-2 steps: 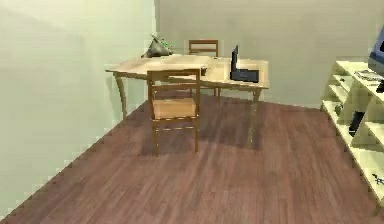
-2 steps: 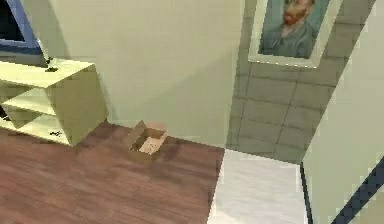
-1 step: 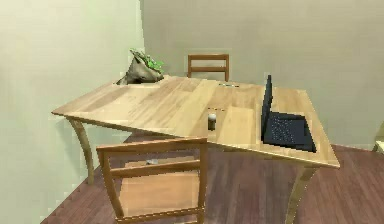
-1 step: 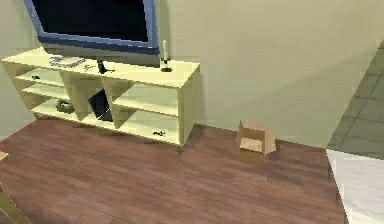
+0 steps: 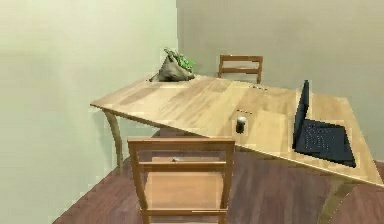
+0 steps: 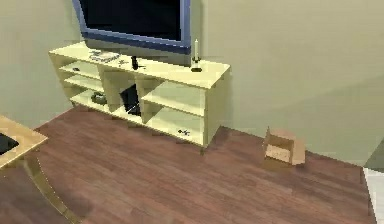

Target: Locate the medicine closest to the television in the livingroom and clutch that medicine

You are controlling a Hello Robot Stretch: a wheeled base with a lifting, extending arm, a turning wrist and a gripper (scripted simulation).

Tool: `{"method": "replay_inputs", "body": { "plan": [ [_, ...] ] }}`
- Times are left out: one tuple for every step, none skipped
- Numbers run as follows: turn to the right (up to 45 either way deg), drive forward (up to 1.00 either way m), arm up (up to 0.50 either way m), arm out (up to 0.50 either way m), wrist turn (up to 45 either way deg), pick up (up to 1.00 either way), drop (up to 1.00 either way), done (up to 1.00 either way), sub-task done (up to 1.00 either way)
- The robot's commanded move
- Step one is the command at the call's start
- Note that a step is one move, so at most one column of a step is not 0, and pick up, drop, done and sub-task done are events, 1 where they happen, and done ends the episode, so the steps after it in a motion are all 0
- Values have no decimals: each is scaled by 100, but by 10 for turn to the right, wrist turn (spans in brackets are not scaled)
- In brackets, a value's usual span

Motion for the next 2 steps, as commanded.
{"method": "replay_inputs", "body": {
  "plan": [
    [0, 10, 0, 0, 0, 0, 0, 0, 0],
    [450, 0, 0, 0, 0, 0, 0, 0, 0]
  ]
}}
